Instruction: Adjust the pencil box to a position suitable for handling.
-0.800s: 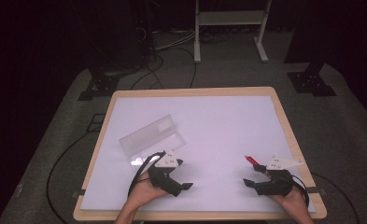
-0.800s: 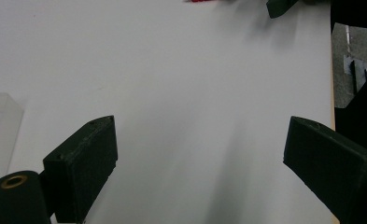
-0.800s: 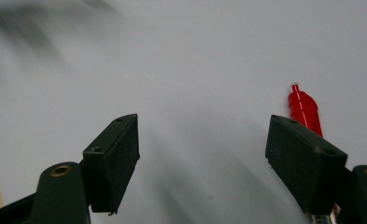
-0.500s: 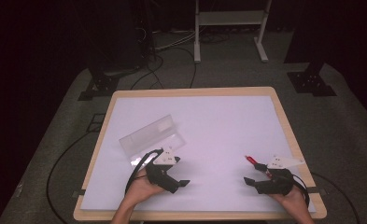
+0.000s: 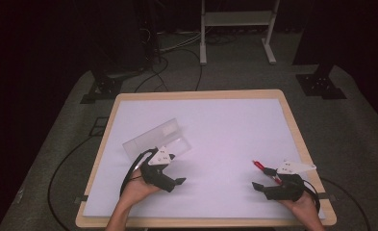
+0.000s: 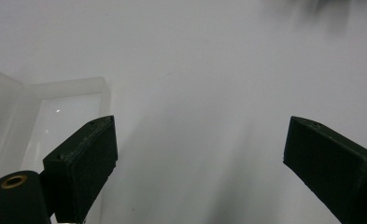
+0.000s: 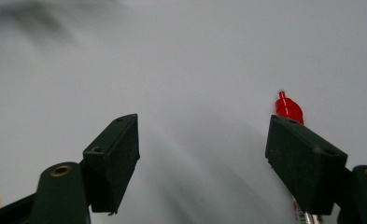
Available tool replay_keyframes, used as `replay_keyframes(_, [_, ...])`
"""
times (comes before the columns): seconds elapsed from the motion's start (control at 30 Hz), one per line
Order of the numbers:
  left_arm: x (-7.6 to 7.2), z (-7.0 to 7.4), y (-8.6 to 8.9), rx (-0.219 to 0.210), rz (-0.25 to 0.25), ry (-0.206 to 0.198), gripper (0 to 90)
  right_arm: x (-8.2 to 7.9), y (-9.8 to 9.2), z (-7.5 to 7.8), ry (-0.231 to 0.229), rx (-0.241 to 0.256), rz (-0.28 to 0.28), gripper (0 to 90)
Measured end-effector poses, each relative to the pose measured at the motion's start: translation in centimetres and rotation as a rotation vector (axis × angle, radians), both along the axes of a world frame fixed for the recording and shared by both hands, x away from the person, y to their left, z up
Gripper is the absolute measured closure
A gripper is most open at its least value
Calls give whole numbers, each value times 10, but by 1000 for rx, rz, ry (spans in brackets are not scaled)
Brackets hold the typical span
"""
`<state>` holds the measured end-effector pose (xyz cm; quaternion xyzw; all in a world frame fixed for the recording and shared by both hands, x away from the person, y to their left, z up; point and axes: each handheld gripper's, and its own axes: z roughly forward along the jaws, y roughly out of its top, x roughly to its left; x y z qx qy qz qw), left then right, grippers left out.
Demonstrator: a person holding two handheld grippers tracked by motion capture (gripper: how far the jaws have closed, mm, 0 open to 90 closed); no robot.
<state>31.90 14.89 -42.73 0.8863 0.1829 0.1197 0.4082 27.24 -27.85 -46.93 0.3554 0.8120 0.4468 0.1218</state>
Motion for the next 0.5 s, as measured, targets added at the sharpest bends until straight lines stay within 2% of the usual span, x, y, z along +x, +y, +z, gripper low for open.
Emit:
replay_keyframes(0.17, [1, -1, 6, -4, 10, -2, 113, -1, 2, 0, -9, -9, 9, 254])
replay_keyframes(0.4, [8, -4, 19, 41, 57, -18, 150, -2, 4, -1, -3, -20, 20, 254])
replay_keyframes(0.5, [11, -3, 29, 28, 77, -17, 194, -3, 4, 0, -4, -15, 20, 254])
